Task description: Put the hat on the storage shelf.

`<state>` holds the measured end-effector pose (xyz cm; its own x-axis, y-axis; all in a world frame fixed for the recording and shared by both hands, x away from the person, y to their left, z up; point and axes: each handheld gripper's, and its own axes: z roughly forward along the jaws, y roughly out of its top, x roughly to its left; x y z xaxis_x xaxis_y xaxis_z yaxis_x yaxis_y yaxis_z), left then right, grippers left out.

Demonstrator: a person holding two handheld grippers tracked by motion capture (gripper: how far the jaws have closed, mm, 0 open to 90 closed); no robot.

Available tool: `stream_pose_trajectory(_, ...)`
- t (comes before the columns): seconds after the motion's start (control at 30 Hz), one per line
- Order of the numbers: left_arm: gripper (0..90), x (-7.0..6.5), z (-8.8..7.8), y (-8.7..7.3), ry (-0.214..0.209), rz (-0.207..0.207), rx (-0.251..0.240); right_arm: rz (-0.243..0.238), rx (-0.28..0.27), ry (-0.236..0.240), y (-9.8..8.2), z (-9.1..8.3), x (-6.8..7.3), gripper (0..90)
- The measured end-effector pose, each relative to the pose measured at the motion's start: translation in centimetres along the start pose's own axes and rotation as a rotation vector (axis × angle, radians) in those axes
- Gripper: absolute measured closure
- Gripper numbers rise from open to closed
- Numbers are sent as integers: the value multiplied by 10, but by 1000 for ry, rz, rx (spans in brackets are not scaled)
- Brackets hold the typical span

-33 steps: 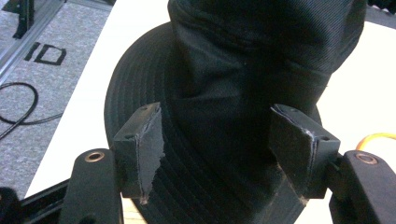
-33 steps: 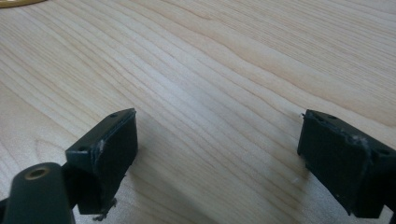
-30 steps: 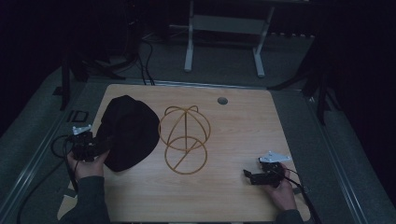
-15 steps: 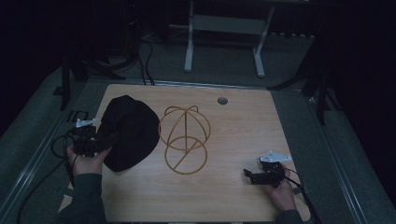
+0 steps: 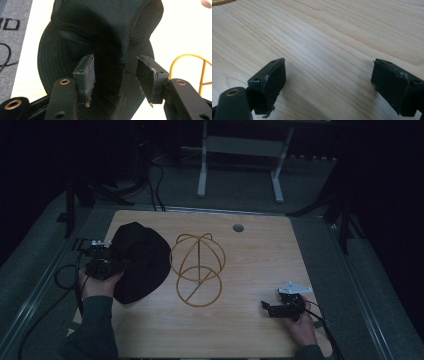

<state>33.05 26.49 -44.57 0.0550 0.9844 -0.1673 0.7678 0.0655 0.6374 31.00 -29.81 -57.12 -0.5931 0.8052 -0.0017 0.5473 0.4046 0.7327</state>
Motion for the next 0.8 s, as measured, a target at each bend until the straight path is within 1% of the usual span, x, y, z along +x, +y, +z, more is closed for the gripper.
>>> stream_pose_trajectory(0.13, 509, -2, 4, 6, 5, -5, 33, 1, 0, -1, 0, 0, 0, 124)
stream_pose_trajectory(0.2, 531, -3, 5, 10, 25, -18, 48, 1, -1, -2, 0, 0, 0, 124)
stream_pose_trajectory(0.27, 562, -3, 5, 13, 30, -13, 72, 2, 0, -3, 0, 0, 0, 124)
stream_pose_trajectory(0.33, 566, -3, 6, 16, 26, -3, 101, 2, 0, -3, 0, 0, 0, 124)
stream_pose_trajectory(0.43, 575, -3, 8, 20, 22, -8, 125, 2, -1, -3, 0, 0, 0, 124)
stream_pose_trajectory(0.53, 589, -4, 11, 24, 16, 3, 157, 2, -1, -3, 0, 0, 0, 124)
stream_pose_trajectory(0.63, 591, -5, 15, 28, 27, 16, 191, 2, -1, -3, 0, 0, 0, 124)
stream_pose_trajectory(0.8, 593, -4, 25, 32, 34, 13, 238, 4, -2, -6, 0, -1, 0, 132)
